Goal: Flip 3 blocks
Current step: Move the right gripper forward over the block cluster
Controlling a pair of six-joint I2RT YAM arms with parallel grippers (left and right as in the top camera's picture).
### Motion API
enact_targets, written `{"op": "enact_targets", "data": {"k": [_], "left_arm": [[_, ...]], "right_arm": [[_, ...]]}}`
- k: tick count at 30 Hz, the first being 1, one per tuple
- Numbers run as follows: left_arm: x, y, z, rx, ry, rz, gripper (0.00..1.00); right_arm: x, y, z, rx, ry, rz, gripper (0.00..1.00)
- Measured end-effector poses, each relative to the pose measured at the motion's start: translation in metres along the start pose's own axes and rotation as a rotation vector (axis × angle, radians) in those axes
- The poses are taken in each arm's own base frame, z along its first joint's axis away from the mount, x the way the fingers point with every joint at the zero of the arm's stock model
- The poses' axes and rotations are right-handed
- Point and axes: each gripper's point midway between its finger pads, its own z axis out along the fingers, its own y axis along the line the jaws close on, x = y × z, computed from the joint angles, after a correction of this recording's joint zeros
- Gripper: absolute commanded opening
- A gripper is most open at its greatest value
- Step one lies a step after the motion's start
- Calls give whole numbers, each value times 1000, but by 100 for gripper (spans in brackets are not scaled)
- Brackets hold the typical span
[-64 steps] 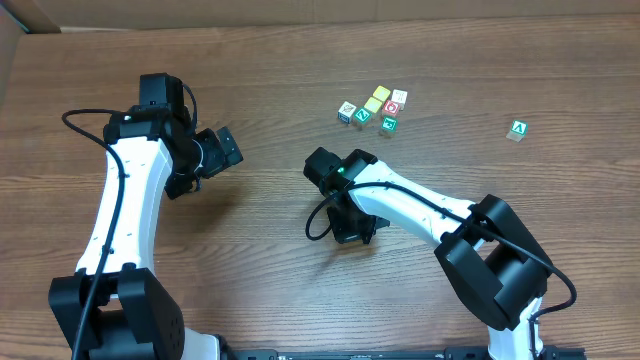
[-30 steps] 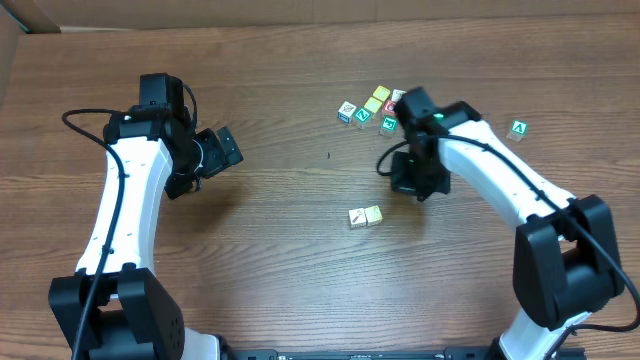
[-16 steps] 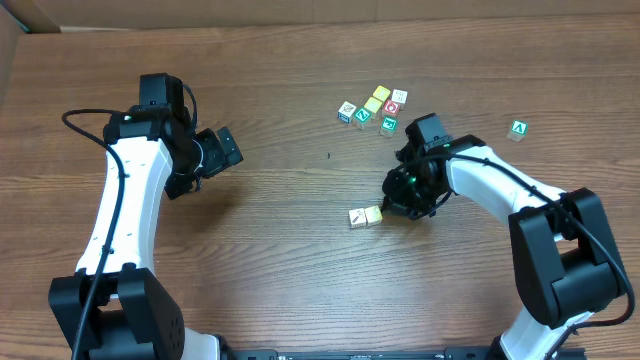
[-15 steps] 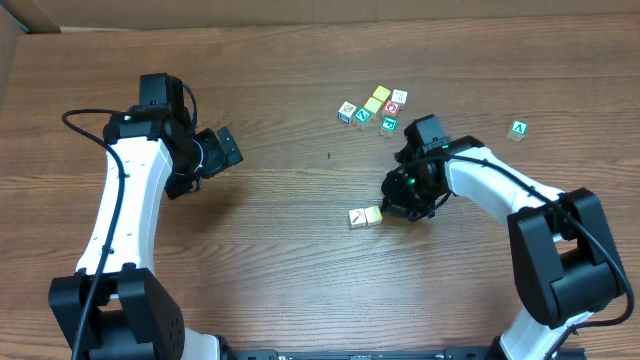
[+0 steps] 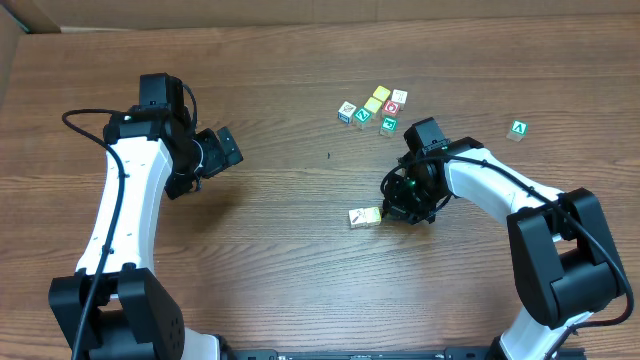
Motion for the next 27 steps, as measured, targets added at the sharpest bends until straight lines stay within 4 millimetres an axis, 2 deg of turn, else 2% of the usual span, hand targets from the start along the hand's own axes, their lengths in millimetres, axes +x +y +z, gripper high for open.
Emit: {"op": "enact_targets", "data": {"k": [27], "left_arm": [[0,0,0,0,0,0,100]], "right_arm": [[6,0,0,-6,25,51,4]]}}
